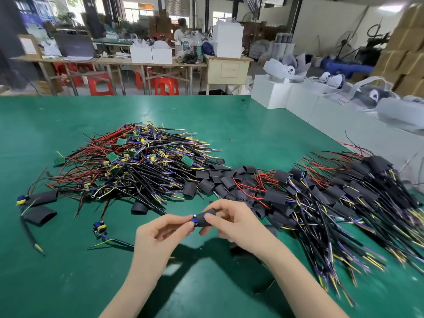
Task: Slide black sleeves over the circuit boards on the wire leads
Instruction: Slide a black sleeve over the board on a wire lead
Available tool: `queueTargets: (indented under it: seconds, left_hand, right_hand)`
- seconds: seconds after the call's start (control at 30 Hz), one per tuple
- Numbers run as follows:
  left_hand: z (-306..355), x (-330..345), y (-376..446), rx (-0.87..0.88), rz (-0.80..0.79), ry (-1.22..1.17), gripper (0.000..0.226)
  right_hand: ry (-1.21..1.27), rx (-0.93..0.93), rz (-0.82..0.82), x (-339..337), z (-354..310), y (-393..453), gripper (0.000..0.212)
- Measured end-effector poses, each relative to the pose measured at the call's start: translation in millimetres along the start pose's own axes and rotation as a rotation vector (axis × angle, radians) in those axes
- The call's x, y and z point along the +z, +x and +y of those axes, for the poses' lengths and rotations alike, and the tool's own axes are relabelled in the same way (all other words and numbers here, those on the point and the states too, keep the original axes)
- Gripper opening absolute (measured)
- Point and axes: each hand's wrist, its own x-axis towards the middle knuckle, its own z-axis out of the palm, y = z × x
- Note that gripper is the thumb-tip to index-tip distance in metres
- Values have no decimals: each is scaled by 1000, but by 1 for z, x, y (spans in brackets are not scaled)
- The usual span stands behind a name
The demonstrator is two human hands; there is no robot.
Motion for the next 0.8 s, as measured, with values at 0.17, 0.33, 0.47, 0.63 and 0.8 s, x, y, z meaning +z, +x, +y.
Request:
queueTargets:
  seconds: [0.17, 0.33, 0.47, 0.63, 0.8]
  left_hand:
    - [-2, 9, 0, 60, -83, 70, 14]
    - [-3, 23, 4, 149, -113, 167, 12]
    - [-1, 26, 12, 76, -145, 107, 15]
    - [6, 19, 17, 46, -377, 161, 21]
    - [4, -17, 51, 185, -90, 565, 27]
  right_hand:
    - [116, 59, 111, 4, 8, -13, 18]
    - [231, 177, 331, 16, 12, -10, 29]
    - [147, 178, 376, 16, 9, -12, 24]
    - [158, 178, 274, -13, -7, -26, 22]
    - [70, -89, 589, -102, -41, -57, 21]
